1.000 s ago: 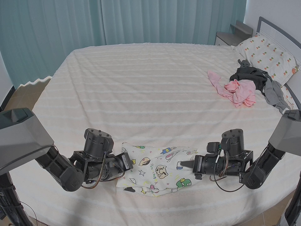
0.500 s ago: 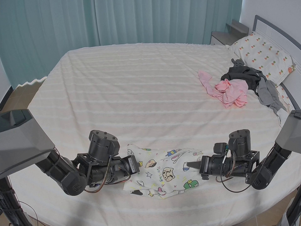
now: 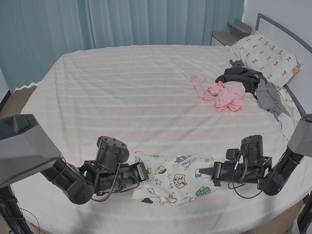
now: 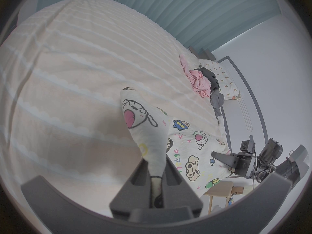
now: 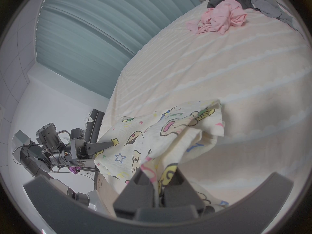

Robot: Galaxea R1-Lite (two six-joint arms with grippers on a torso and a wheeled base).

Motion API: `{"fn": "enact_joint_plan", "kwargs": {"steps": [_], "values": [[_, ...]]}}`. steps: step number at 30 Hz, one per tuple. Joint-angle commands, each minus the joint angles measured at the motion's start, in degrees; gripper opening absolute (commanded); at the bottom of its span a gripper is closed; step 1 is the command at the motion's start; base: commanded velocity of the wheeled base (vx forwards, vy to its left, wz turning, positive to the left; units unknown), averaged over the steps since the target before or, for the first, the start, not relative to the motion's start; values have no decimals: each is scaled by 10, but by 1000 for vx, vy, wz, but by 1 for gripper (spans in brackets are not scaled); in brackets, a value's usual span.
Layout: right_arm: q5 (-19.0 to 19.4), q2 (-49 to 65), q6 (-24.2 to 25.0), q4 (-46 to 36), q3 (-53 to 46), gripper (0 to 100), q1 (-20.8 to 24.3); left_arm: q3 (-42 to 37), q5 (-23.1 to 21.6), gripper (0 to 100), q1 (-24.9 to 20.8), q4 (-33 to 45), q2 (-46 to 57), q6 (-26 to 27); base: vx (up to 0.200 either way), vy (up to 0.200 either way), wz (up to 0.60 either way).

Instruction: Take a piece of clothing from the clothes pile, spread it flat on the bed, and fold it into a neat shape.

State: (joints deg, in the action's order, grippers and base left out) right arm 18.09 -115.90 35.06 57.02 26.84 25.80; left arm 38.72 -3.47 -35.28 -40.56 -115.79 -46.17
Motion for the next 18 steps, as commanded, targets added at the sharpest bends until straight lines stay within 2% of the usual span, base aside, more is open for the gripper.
{"fn": "enact_joint_plan", "kwargs": {"steps": [1,3,10,14,18], "values": [[0,-7,-2,0,-1,0,0,0,0,0,-2,0,-8,-1,0,-200,0],[1,-14,-6,-2,-3,0,2,-3,1,0,-3,0,-12,-1,0,-200,0],[1,-81,-39,1,-20,0,20,-25,29,0,-5,0,-44,-1,0,0,0],[0,-84,-40,0,-18,0,28,-37,57,0,-5,-3,-66,3,0,0,0],[-1,-86,-40,0,-18,0,29,-45,58,0,-4,-3,-70,2,0,0,0]]}}
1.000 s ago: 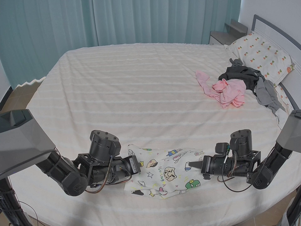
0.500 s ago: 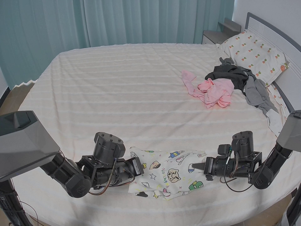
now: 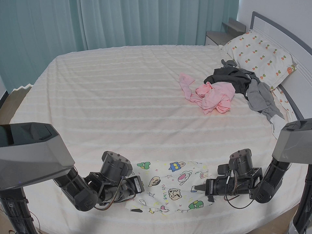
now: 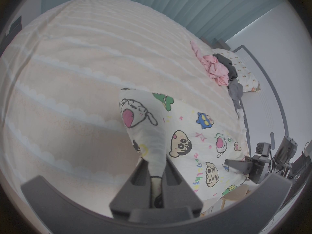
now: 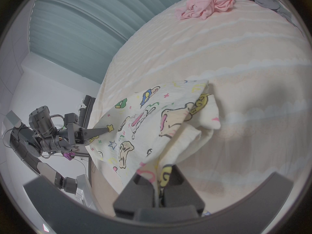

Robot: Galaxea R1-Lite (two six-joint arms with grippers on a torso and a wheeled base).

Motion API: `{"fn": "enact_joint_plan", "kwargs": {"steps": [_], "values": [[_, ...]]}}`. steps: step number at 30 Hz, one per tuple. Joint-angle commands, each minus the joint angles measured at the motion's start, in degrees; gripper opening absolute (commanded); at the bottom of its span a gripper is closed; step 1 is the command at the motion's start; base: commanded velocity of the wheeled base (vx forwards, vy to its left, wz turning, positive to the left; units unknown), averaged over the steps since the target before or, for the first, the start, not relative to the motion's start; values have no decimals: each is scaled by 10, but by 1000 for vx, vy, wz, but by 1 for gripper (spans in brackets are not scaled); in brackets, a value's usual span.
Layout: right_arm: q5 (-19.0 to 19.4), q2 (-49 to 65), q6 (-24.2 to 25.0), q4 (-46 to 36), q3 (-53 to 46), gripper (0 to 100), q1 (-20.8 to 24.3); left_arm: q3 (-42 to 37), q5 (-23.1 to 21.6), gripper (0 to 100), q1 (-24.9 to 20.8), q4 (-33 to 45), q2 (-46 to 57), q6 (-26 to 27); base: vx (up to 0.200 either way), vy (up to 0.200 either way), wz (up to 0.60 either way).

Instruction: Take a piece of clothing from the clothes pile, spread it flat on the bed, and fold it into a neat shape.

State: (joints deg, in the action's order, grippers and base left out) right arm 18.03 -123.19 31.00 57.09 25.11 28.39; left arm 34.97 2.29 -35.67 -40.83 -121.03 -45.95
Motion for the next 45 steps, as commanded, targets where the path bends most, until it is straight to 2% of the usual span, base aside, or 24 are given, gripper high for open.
{"fn": "enact_joint_plan", "kwargs": {"steps": [1,9,10,11,18,21,25,31,33,40,44,45], "values": [[0,-13,0,-1,-2,0,5,-10,1,0,-1,-1,-18,-1,0,0,0],[0,-17,1,-2,-13,0,7,-19,3,0,-2,-2,-16,-3,0,0,0],[1,-17,1,-2,-15,100,7,-19,3,0,-2,-2,-16,-3,0,0,0],[1,-18,2,-1,-16,100,7,-20,3,100,-2,-1,-16,-3,0,0,0],[-5,-11,5,-7,-33,100,6,-37,3,100,4,-2,-13,-2,0,0,0],[-41,-5,1,-8,-50,100,3,-58,3,100,10,-2,-4,-2,0,0,0],[-70,-6,-1,-10,-67,100,4,-93,1,100,13,-1,12,1,0,0,0],[-136,-3,-9,-68,-74,100,1,-142,2,100,17,-2,16,-4,0,0,0],[-143,3,-5,-65,-76,100,-3,-160,2,100,21,-6,27,-5,0,0,0],[-151,157,21,32,-132,100,-7,-205,6,100,82,-72,206,-20,0,0,0],[-210,284,11,59,-171,100,-13,-226,61,100,88,-74,347,-10,0,0,0],[-239,336,-8,58,-182,100,-15,-228,93,100,85,-69,402,4,0,0,0]]}}
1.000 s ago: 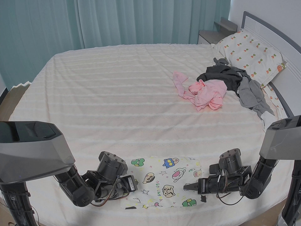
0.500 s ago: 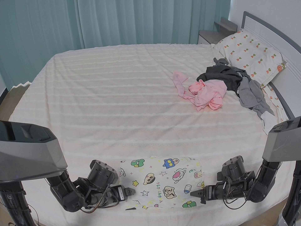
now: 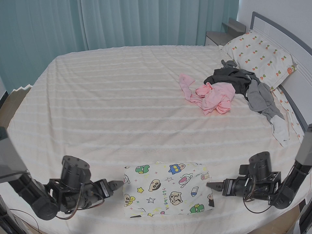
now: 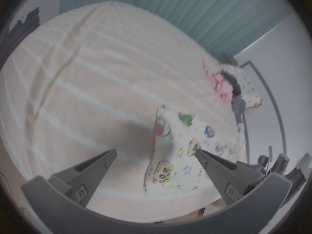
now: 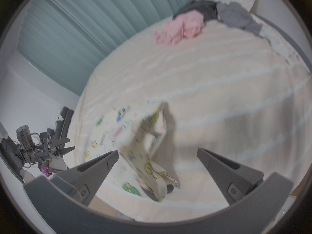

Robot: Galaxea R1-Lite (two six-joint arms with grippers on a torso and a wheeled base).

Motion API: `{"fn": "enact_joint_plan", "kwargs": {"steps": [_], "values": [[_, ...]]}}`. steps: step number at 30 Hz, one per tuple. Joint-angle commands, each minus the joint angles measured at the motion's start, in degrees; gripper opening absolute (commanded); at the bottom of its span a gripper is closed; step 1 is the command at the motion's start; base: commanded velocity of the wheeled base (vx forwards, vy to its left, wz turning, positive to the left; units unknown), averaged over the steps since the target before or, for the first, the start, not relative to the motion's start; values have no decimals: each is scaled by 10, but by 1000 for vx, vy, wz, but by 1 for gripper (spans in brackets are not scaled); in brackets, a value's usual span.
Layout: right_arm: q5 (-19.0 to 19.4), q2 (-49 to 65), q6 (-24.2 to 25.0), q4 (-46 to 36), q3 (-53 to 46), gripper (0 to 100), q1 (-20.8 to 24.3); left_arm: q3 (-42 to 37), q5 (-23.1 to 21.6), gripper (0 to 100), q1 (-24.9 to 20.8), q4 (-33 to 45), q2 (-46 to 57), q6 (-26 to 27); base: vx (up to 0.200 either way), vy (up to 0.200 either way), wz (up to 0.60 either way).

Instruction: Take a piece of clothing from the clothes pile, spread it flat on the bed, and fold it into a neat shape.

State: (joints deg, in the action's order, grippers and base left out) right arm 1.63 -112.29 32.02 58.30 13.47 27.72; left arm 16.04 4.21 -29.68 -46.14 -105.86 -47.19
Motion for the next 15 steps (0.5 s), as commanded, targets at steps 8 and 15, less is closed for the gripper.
{"fn": "enact_joint_plan", "kwargs": {"steps": [8,15], "values": [[-160,554,-158,-99,-98,100,-29,-35,201,100,23,130,551,167,0,0,0],[-218,804,-160,-410,-6,100,-62,-28,245,100,102,240,727,201,0,0,0]]}}
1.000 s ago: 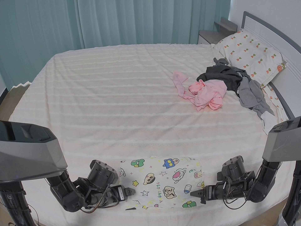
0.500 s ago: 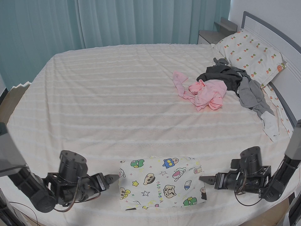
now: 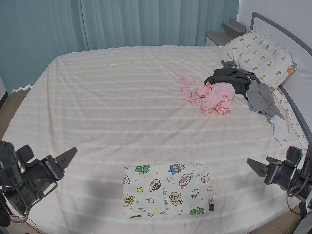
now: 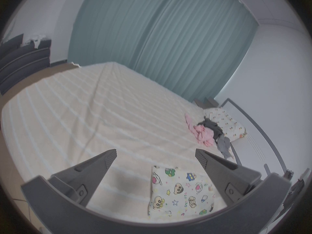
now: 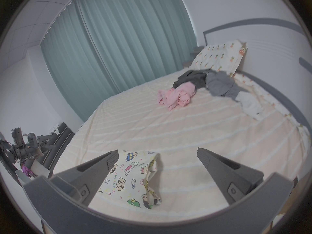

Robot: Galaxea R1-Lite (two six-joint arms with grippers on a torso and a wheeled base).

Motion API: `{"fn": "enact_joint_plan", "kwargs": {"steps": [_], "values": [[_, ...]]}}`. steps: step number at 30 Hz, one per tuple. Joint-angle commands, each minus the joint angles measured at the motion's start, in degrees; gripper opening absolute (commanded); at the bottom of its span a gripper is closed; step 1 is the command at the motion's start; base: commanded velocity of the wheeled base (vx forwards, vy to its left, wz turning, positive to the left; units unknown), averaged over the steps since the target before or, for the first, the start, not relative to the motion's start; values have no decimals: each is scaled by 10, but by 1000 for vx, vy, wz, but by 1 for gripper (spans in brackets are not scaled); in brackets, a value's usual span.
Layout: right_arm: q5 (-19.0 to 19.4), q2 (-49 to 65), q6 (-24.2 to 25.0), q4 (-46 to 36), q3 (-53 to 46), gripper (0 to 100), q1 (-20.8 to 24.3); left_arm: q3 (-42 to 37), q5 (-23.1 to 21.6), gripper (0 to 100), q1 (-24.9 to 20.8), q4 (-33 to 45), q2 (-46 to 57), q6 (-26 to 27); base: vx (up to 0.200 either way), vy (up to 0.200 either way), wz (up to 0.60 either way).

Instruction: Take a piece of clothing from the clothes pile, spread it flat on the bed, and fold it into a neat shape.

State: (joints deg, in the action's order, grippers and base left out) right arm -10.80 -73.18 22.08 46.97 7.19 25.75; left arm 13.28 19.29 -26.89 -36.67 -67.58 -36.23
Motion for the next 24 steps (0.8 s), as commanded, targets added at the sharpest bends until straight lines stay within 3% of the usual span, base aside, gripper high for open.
{"fn": "enact_joint_plan", "kwargs": {"steps": [1,4,5,10,12,16,20,24], "values": [[-90,458,-60,-379,92,100,-71,3,95,100,102,185,399,119,0,0,0],[-67,507,-59,-464,120,100,-127,17,93,100,137,257,482,177,0,0,0],[-43,528,-60,-487,123,100,-153,33,94,100,147,291,519,196,0,0,0],[19,596,-109,-508,116,100,-236,102,95,100,198,420,578,223,0,0,0],[46,634,-147,-523,116,100,-250,128,91,100,226,467,584,225,0,0,0],[56,686,-187,-563,114,100,-251,119,87,100,243,481,600,243,0,0,0],[56,732,-194,-575,79,100,-255,101,92,100,276,491,654,263,0,0,0],[56,732,-192,-564,61,100,-256,89,102,100,274,496,662,273,0,0,0]]}}
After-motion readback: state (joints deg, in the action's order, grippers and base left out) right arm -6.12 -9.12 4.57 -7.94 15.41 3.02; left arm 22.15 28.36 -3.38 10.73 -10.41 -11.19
